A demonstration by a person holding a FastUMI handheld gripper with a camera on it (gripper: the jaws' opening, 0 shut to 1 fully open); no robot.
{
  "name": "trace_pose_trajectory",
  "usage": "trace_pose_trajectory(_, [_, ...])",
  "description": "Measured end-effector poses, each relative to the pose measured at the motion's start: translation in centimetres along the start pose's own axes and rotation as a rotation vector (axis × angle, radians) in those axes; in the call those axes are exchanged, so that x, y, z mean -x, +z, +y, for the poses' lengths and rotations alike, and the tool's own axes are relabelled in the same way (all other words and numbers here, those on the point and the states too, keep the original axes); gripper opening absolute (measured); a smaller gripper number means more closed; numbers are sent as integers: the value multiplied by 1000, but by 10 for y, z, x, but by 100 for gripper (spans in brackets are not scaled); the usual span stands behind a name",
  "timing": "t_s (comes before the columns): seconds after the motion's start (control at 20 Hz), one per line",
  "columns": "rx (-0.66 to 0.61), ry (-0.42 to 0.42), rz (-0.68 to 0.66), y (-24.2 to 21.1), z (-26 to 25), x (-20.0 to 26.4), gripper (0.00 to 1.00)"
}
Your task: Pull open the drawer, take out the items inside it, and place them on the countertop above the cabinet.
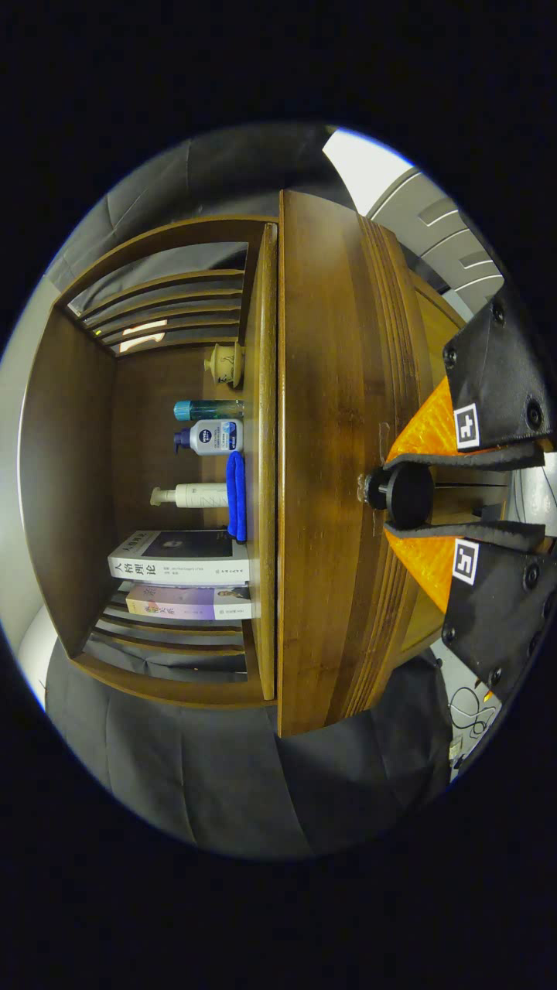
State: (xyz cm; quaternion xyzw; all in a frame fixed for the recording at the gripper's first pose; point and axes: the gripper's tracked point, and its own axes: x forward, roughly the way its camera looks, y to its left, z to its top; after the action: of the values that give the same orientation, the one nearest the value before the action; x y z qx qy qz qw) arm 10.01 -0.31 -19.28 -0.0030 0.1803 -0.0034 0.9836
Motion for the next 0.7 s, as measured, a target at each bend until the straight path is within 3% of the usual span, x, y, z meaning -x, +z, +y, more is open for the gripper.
trace_pose_trajectory(0.7, [29,48,14,-23,9,65,29])
